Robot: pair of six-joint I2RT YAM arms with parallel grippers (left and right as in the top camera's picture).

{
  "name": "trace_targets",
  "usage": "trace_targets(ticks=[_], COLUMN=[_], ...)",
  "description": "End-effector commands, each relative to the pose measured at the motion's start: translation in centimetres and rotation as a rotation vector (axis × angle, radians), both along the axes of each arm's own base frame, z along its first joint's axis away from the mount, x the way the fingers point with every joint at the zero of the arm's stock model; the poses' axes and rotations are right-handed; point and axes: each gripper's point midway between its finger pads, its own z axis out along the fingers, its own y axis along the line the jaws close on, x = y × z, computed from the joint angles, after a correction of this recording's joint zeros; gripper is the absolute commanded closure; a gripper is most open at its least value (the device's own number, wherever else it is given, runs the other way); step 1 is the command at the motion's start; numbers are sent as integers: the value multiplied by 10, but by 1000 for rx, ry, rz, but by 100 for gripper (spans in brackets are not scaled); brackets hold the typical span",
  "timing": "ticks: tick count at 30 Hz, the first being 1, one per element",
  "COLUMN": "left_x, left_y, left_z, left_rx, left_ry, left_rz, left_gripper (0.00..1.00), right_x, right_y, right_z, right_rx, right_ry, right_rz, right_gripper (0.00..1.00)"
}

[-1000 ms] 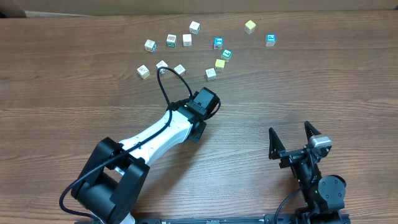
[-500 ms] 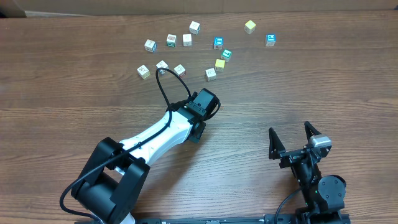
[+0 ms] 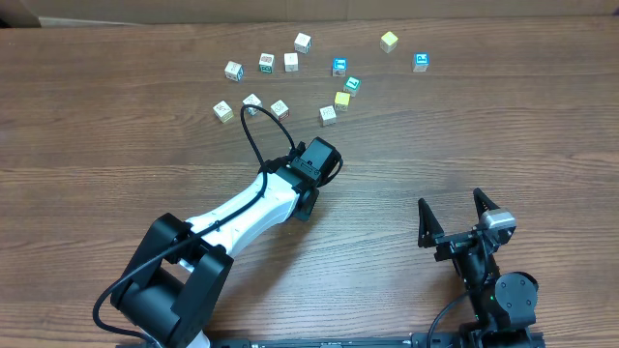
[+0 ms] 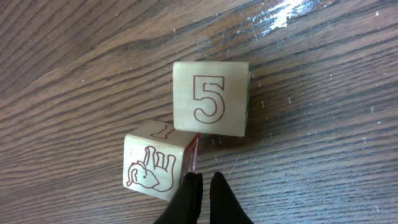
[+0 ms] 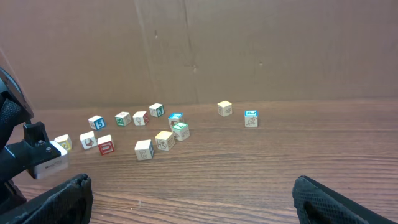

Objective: Form a circle

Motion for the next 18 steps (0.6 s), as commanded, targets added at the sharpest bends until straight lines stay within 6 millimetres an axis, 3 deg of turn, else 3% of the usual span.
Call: trace_targets(ticks=[1,18], left_x=[3,5], left_y=[5,7], left_z=[4,5], left_rx=[5,23], left_ry=[-26,-37], left_rz=[35,17], left_gripper=[96,96], right_x=[0,0], right_y=[0,0], right_z=[-2,-2], right_rx=[-4,-4], right_ry=[-2,-2], right_rz=[0,0], right_gripper=[0,0])
